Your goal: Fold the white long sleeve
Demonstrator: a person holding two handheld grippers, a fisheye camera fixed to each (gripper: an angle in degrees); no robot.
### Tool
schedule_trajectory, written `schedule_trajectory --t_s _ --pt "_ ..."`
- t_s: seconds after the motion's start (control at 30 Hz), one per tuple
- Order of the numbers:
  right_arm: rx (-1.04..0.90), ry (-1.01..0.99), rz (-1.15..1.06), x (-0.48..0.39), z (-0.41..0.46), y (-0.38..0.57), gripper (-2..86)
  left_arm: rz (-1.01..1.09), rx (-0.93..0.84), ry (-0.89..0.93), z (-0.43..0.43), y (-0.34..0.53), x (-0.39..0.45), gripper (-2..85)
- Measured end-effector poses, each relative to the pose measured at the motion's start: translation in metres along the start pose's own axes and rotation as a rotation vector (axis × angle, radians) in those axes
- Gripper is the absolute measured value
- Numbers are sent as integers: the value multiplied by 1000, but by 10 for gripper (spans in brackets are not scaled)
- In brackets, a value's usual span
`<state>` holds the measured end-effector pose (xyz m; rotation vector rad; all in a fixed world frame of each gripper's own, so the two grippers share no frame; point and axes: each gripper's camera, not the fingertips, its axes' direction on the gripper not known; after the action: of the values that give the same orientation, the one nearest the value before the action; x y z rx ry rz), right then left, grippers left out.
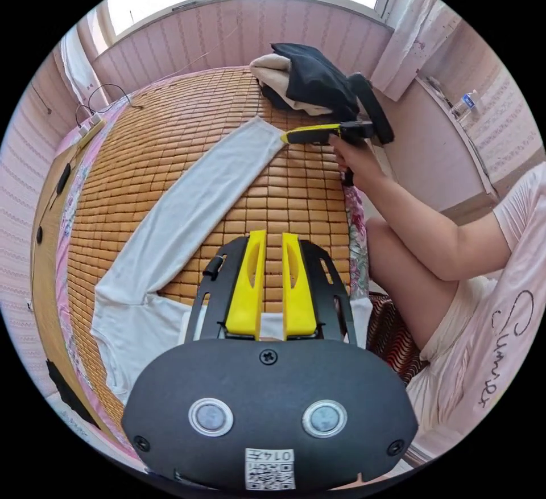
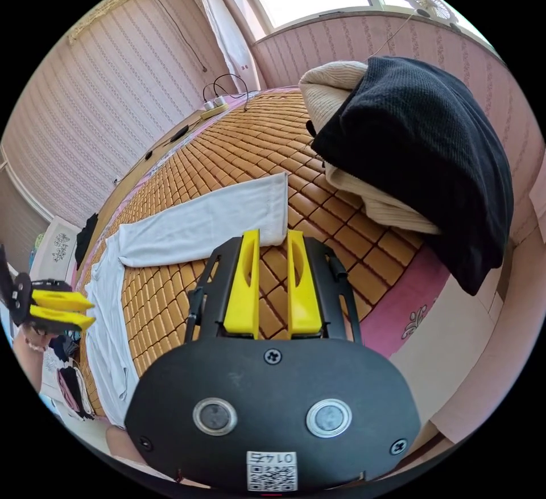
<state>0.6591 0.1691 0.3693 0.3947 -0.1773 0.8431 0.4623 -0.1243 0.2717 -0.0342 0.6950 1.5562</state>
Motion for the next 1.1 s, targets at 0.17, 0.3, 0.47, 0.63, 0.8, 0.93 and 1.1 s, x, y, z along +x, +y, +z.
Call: schedule_trajectory --t_s 0.17,0.3,0.47,0.63,0.8,0.93,1.1 --pt "-15 -52 20 17 -9 0 30 -18 -4 -97 42 -79 -36 59" --pt "-9 -68 20 22 -15 3 20 -75 -96 -102 86 -119 -53 66" --pt "18 -99 7 20 -25 10 13 -96 -162 -86 111 -128 -61 76" --pt "51 -135 0 16 -32 21 11 -120 -119 30 106 -113 -67 -1" --pt "139 -178 -41 3 -46 37 11 -160 -16 60 72 -86 -71 -9" --pt "290 -335 -130 -23 -74 53 10 -200 104 -3 5 -35 -78 -10" --pt "436 -531 -379 -101 -122 71 8 -297 267 -66 -91 67 -83 -10"
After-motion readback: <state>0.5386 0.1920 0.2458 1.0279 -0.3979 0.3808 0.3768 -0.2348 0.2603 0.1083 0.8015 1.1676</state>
